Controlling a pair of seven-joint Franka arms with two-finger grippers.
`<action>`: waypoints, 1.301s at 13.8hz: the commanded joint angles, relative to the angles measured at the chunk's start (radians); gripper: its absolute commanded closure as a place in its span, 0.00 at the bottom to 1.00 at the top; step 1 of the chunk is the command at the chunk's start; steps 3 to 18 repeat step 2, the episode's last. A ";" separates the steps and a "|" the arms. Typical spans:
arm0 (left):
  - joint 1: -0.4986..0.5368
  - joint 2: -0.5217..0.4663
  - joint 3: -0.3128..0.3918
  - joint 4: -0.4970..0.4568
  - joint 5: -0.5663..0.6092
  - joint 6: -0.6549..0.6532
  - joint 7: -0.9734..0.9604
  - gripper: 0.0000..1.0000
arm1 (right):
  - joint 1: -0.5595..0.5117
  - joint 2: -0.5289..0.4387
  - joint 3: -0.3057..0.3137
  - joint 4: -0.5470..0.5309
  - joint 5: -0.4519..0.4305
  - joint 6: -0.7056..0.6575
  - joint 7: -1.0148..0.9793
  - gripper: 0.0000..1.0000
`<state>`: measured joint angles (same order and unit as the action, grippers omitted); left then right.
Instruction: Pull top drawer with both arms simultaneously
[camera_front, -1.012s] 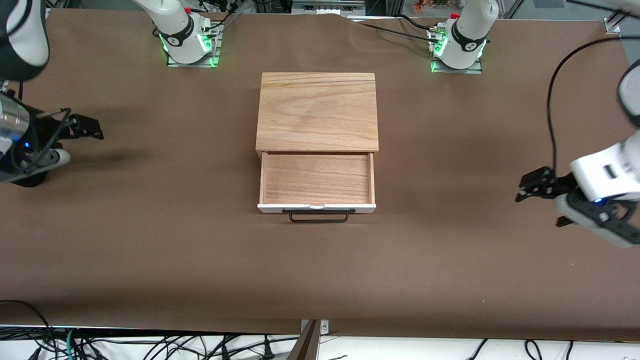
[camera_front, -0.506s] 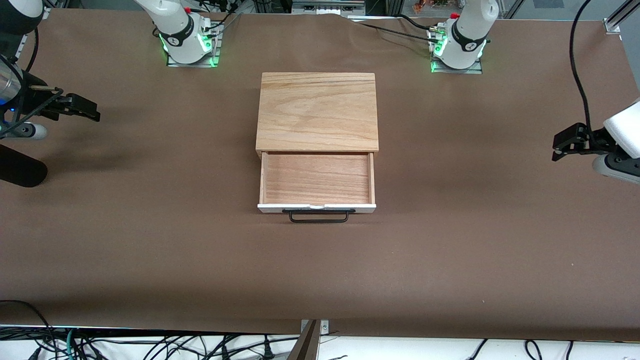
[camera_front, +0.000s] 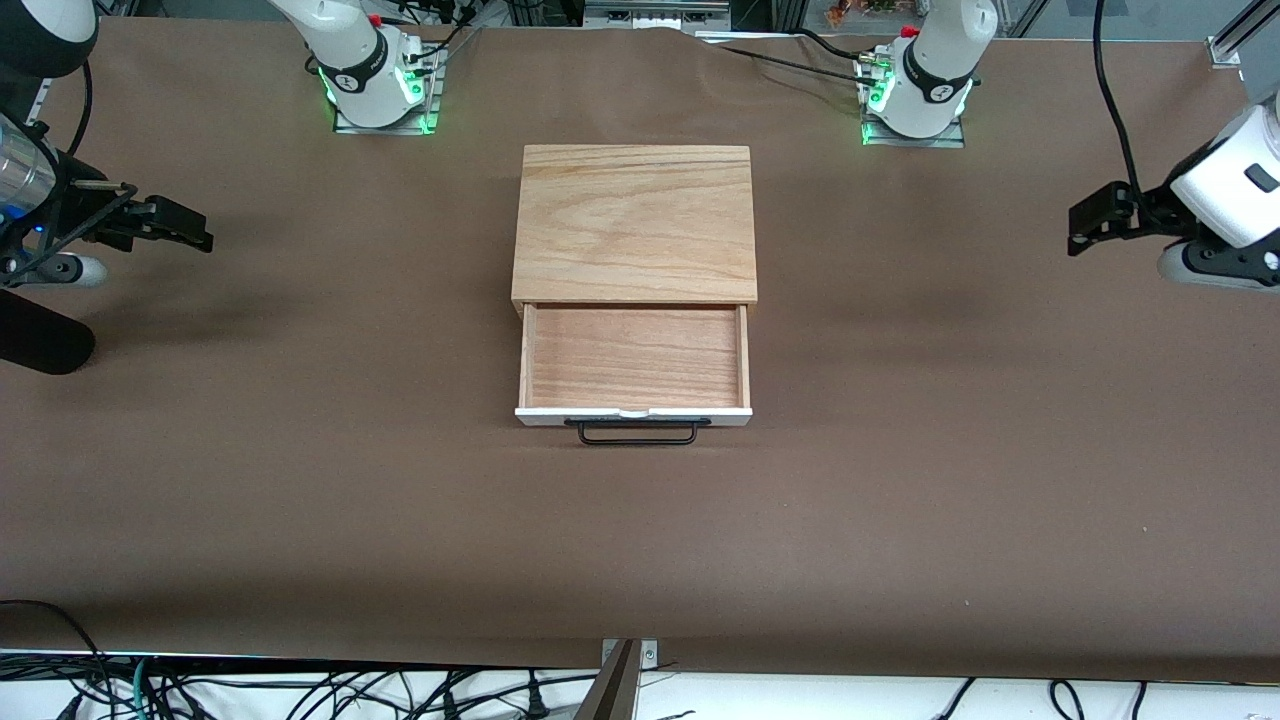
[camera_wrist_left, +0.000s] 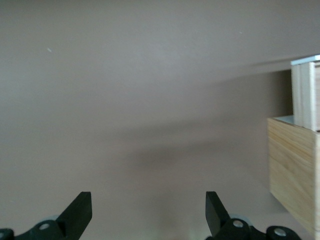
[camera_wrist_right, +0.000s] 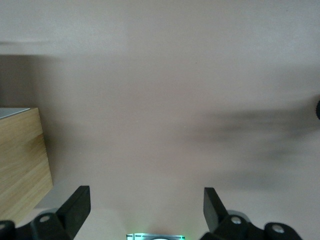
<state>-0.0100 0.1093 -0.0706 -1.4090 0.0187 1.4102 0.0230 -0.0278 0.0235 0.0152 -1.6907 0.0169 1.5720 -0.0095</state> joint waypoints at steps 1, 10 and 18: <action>0.015 -0.043 -0.008 -0.068 -0.034 0.006 -0.075 0.00 | -0.001 -0.017 0.005 -0.015 -0.014 0.002 -0.007 0.00; 0.015 -0.043 -0.027 -0.068 -0.034 0.000 -0.084 0.00 | -0.004 -0.011 0.000 -0.014 -0.012 0.009 -0.009 0.00; 0.015 -0.043 -0.027 -0.068 -0.034 0.000 -0.084 0.00 | -0.004 -0.011 0.000 -0.014 -0.012 0.009 -0.009 0.00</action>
